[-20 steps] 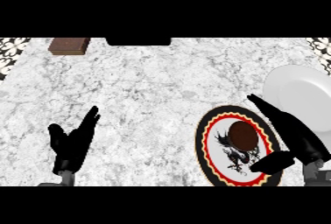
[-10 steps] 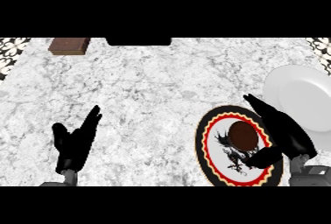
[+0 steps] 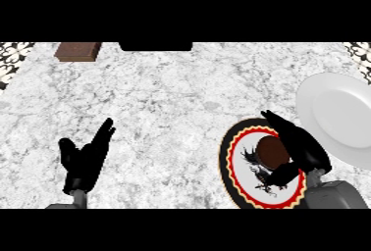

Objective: Pick the cupcake from the plate and place it in the plate

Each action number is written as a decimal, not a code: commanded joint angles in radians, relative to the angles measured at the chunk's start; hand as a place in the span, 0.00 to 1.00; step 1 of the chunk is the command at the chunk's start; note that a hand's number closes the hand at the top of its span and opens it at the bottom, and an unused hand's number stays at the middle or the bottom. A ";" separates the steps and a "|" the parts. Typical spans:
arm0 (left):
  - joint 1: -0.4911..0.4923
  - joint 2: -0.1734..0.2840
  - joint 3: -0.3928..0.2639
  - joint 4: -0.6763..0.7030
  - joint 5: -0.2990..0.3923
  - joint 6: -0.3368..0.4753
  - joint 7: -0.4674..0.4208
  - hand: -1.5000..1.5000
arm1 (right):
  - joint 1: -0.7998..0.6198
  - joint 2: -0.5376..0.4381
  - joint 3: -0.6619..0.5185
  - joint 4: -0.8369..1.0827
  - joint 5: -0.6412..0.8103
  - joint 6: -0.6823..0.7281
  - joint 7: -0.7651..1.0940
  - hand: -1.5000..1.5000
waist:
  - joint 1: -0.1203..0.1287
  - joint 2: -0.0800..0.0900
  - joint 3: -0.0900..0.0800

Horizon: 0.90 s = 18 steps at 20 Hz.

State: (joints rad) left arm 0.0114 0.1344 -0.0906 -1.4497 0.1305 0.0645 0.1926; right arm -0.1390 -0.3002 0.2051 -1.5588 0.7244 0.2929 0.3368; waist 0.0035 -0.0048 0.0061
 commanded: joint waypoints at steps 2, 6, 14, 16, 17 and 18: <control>-0.070 -0.003 0.030 0.076 0.004 0.002 0.046 0.50 | -0.036 -0.036 0.037 0.078 0.040 0.049 -0.093 1.00 | -0.002 0.006 -0.006; -0.018 -0.012 0.018 0.018 0.005 -0.021 0.046 0.50 | -0.012 -0.003 0.059 0.163 0.158 -0.092 -0.160 1.00 | -0.001 0.006 -0.006; 0.035 -0.035 0.004 -0.054 -0.043 0.018 0.082 0.50 | 0.110 -0.025 0.045 -0.090 0.191 -0.084 -0.167 1.00 | -0.009 0.002 -0.006; 0.041 -0.060 -0.007 -0.043 -0.042 0.021 0.052 0.50 | 0.209 0.060 0.165 -0.153 0.273 -0.164 -0.115 1.00 | -0.011 0.002 -0.006; 0.048 -0.012 0.034 -0.050 -0.012 -0.011 0.061 0.50 | 0.303 0.051 0.219 -0.268 0.293 -0.166 -0.100 1.00 | -0.020 -0.002 -0.007; 0.067 -0.053 -0.002 0.035 -0.055 -0.001 -0.030 0.50 | 0.341 0.057 0.271 -0.302 0.333 -0.174 -0.078 1.00 | -0.027 -0.001 -0.007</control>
State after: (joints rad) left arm 0.0322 0.1052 -0.0711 -1.4840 0.1001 0.0626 0.2122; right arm 0.0395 -0.2689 0.3484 -1.6988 0.9728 0.1703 0.2239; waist -0.0111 -0.0078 0.0019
